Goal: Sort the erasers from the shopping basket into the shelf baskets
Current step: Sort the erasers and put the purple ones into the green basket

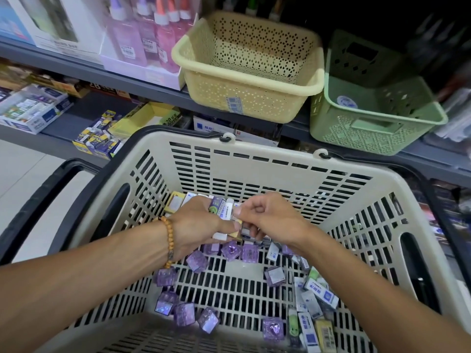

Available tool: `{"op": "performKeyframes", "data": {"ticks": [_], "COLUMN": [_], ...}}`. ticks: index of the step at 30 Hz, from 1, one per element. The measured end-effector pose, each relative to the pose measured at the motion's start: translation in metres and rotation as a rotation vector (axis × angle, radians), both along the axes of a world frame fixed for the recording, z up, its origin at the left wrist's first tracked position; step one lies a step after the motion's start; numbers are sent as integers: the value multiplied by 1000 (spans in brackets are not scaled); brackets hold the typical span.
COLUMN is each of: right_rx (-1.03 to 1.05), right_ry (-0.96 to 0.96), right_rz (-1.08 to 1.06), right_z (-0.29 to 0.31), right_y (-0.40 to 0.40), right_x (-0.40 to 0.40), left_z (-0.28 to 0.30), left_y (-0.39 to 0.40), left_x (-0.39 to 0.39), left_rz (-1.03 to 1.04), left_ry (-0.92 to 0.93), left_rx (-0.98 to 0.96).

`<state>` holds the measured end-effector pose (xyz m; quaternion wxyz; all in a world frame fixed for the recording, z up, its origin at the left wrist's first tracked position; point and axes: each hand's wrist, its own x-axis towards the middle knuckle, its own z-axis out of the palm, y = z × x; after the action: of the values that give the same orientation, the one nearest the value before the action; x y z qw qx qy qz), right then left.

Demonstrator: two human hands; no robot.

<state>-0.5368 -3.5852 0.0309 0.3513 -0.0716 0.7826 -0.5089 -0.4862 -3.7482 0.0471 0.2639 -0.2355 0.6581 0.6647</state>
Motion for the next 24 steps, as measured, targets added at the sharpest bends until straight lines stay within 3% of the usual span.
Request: {"op": "performKeyframes", "data": {"ticks": [3, 8, 14, 18, 24], "right_rx": [3, 256, 230, 286, 29], "right_ry": [-55, -18, -42, 81, 36], "right_rz": [-107, -190, -300, -275, -34], "right_z": [1, -9, -28, -21, 5], "right_y": [21, 50, 36, 38, 7], "right_x": [-11, -22, -21, -21, -3], "left_z": [1, 4, 1, -1, 1], "left_y": [1, 1, 3, 3, 5], "left_x": [-1, 1, 0, 0, 0], "left_rz": [87, 79, 46, 43, -30], "left_ry": [-39, -102, -107, -87, -14], "left_rx": [60, 71, 97, 124, 78]}}
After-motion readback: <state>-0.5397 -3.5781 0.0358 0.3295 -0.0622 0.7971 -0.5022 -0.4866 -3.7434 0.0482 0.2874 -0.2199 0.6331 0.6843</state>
